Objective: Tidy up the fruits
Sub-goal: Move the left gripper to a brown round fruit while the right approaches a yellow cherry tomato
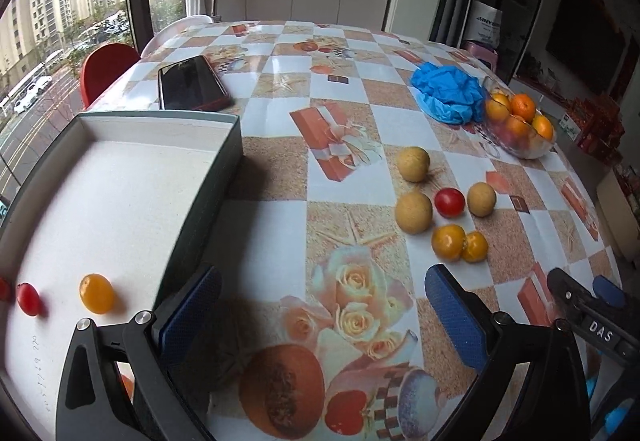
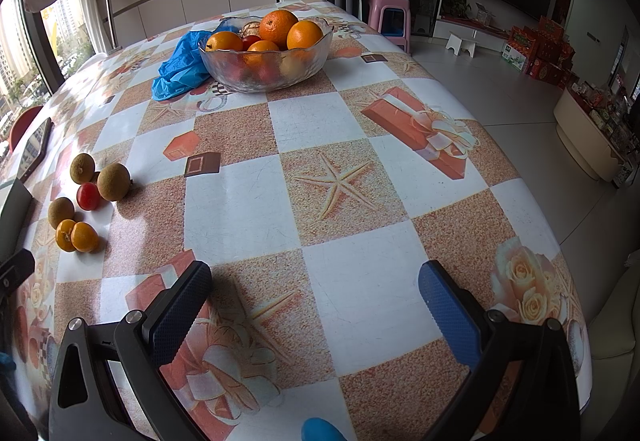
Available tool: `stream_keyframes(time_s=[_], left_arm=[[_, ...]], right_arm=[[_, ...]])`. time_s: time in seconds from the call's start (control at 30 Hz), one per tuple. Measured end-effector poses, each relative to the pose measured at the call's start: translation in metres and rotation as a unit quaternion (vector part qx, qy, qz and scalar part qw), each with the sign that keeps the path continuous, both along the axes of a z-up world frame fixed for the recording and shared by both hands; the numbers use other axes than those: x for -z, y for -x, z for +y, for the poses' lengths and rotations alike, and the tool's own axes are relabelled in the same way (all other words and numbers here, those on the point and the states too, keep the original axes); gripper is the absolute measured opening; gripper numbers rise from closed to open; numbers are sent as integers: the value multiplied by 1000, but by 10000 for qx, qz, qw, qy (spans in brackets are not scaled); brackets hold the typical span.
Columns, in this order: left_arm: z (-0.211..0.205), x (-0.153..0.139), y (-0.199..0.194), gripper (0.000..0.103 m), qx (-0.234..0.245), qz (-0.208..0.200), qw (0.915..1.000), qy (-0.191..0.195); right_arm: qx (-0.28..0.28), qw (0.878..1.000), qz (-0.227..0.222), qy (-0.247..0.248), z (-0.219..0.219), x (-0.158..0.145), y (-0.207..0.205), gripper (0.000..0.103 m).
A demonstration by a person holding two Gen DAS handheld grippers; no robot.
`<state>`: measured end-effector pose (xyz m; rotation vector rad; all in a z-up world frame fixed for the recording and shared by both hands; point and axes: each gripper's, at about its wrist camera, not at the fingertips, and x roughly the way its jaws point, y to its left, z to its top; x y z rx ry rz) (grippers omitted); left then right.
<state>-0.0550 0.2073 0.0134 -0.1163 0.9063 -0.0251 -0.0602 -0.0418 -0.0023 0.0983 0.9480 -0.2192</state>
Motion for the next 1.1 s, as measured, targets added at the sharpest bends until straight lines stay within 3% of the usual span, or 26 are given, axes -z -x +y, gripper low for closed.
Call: stream_keyframes(time_s=[0.13, 0.33, 0.8, 0.87, 1.0, 1.07, 1.1], left_arm=[[0, -7, -2, 102, 12, -39, 9999, 146], [-20, -12, 11, 102, 391, -132, 9990, -182], [-28, -24, -5, 102, 420, -78, 9987, -275], [-33, -25, -11, 93, 487, -77, 9984, -283], [-43, -22, -28, 90, 564, 22, 9974, -449], [-47, -18, -37, 78, 609, 127, 9970, -464], [-48, -15, -41, 77, 632, 221, 9968, -445]], right_arm=[[0, 10000, 0, 0, 0, 0, 0, 103], [0, 10000, 0, -3, 0, 0, 0, 103], [-1, 10000, 1, -3, 0, 0, 0, 103], [-1, 10000, 2, -3, 0, 0, 0, 103], [-2, 10000, 1, -5, 0, 0, 0, 103], [-2, 10000, 2, -4, 0, 0, 0, 103], [-2, 10000, 2, -4, 0, 0, 0, 103]])
